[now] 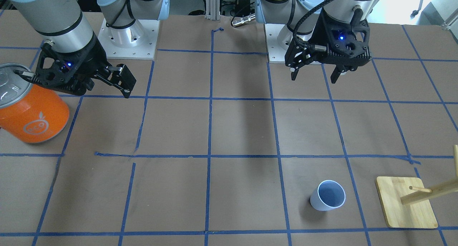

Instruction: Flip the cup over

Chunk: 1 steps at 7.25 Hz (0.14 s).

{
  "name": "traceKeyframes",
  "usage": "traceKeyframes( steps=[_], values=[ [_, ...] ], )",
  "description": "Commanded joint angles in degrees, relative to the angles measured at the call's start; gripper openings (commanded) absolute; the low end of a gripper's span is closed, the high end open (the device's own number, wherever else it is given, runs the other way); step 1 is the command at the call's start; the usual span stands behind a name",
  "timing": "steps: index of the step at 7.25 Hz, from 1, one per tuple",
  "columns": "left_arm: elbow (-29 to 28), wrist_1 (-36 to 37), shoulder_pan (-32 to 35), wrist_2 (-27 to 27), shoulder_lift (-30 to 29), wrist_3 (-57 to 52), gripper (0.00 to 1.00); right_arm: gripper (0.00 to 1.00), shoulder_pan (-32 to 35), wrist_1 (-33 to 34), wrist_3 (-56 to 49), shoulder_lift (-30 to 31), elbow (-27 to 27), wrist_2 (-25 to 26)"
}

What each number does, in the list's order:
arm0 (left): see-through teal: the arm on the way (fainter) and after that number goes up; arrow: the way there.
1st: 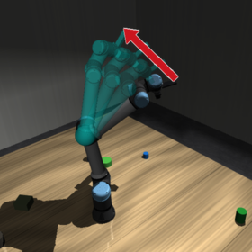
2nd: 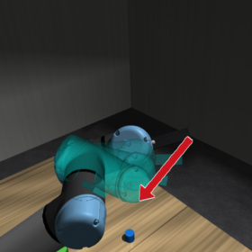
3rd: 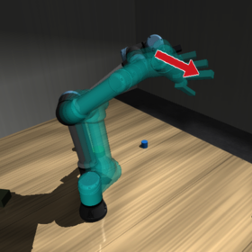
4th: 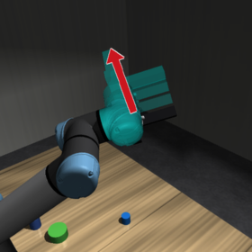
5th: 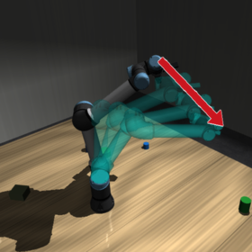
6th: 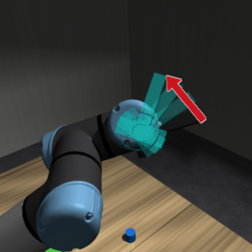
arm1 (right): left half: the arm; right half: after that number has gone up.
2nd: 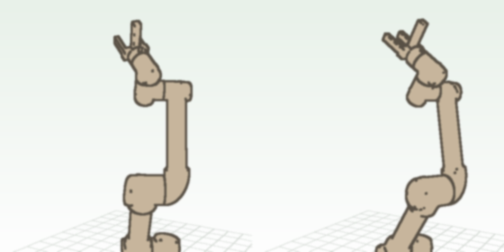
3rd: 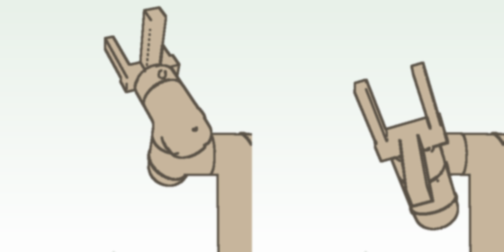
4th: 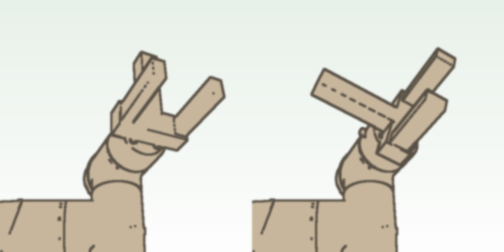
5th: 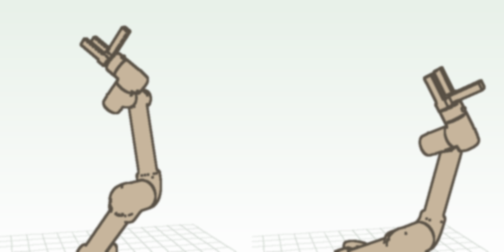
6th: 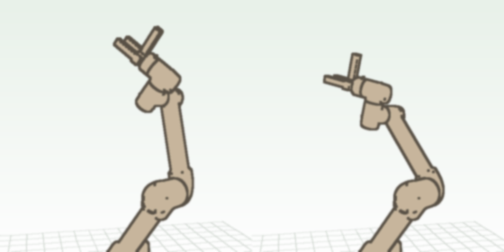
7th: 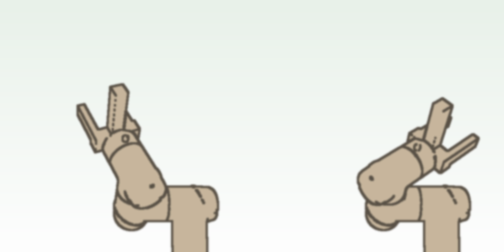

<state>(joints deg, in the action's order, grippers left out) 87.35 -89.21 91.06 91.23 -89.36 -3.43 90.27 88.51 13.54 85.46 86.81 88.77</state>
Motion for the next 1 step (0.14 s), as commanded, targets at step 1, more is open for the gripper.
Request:
traceKeyframes(
  steps=[1],
  values=[
    [0.02,0.0,0.0,0.17,0.07,0.0,1.0,1.0,-0.01,0.0,0.0,0.24,1.33,0.09]
  ],
)
